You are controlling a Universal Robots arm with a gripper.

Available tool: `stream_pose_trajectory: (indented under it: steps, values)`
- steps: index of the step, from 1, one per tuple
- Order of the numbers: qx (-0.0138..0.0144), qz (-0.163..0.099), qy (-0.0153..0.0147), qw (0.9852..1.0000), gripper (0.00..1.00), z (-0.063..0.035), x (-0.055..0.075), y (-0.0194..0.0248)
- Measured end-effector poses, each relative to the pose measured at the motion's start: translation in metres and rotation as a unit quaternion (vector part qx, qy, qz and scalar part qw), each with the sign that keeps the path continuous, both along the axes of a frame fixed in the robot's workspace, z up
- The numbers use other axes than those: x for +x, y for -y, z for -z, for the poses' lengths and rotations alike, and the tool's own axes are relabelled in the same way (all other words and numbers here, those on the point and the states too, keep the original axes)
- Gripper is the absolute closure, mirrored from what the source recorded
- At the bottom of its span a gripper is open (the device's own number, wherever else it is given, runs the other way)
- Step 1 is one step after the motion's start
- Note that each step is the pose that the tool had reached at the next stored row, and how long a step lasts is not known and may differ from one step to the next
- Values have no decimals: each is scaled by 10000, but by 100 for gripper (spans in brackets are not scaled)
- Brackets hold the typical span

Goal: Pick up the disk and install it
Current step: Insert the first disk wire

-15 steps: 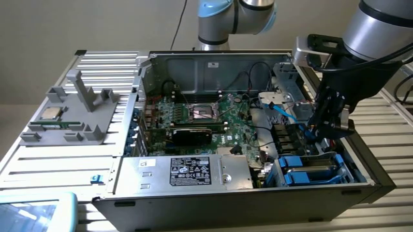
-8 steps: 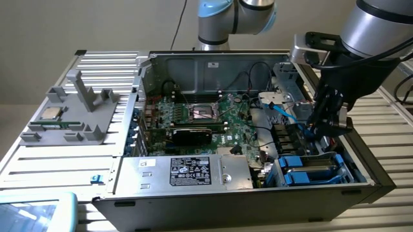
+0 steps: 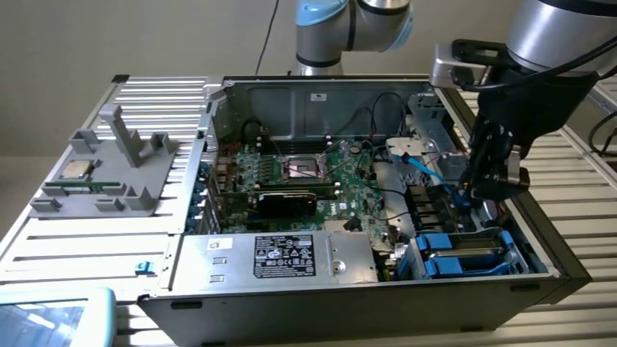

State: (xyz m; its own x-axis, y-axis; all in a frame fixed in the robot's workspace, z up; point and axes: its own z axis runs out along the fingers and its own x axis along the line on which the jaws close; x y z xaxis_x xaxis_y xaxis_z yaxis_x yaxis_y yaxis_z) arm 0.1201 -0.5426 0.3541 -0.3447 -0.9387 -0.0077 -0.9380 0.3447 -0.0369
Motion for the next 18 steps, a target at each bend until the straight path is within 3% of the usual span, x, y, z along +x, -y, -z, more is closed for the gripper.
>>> stream_pose_trajectory:
  steps: [3, 5, 18]
  values:
    - [-119, 7, 25, 9999, 65, -1, -27, 0]
    - [-164, 21, 28, 9999, 65, -2, -48, 0]
    - [-260, 281, 25, 9993, 65, 9, -69, 1]
